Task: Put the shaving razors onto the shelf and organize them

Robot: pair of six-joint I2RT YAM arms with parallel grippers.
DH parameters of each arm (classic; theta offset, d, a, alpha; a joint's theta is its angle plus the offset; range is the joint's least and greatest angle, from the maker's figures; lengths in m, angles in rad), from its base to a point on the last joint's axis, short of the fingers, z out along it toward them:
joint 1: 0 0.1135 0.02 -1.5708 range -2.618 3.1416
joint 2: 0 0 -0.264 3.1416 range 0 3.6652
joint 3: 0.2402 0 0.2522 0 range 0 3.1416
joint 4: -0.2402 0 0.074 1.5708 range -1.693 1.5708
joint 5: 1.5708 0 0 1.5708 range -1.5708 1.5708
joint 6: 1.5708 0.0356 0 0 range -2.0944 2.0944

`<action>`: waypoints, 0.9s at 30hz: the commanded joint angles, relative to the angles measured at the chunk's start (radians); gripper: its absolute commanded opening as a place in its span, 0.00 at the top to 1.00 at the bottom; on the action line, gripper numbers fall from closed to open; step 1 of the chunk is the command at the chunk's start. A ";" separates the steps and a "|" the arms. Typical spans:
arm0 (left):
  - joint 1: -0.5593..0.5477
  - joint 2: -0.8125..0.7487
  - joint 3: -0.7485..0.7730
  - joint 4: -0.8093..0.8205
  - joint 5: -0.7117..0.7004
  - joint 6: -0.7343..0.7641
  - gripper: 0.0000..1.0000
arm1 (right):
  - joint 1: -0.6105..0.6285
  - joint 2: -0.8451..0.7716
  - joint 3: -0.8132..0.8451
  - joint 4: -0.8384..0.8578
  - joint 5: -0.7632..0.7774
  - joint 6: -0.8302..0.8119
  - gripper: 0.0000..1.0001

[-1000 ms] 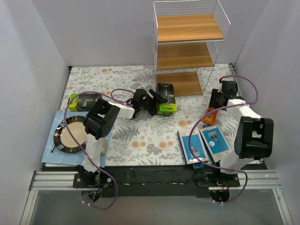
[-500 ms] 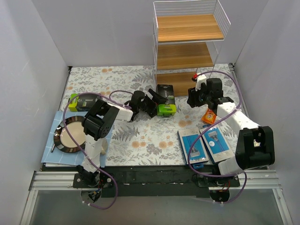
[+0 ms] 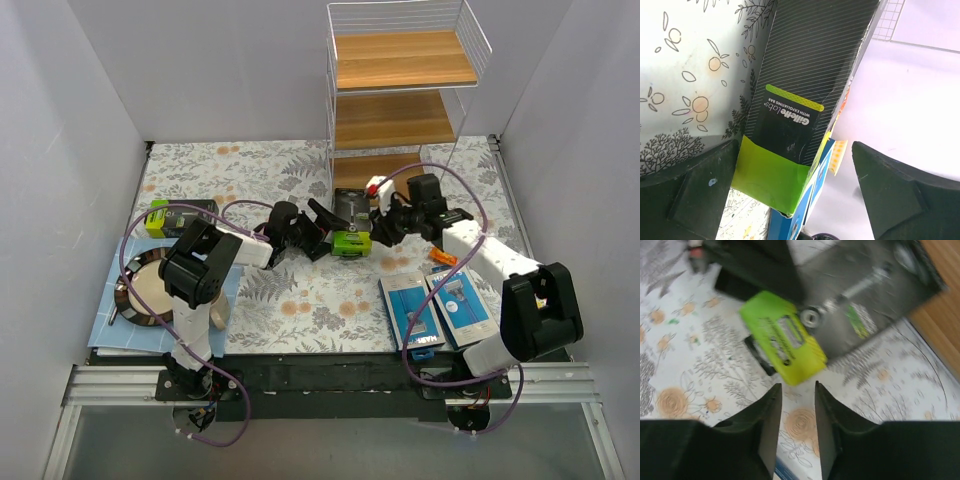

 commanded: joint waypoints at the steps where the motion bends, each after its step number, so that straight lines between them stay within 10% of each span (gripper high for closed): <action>1: 0.004 -0.003 -0.046 -0.112 -0.032 0.036 0.02 | 0.104 0.028 0.018 -0.056 -0.096 -0.184 0.72; 7: 0.004 -0.008 -0.039 -0.126 -0.047 0.053 0.02 | 0.121 0.060 0.008 -0.086 -0.097 -0.204 0.89; 27: 0.004 -0.029 -0.065 -0.169 -0.067 0.058 0.02 | 0.109 0.253 0.086 0.091 0.207 -0.143 0.93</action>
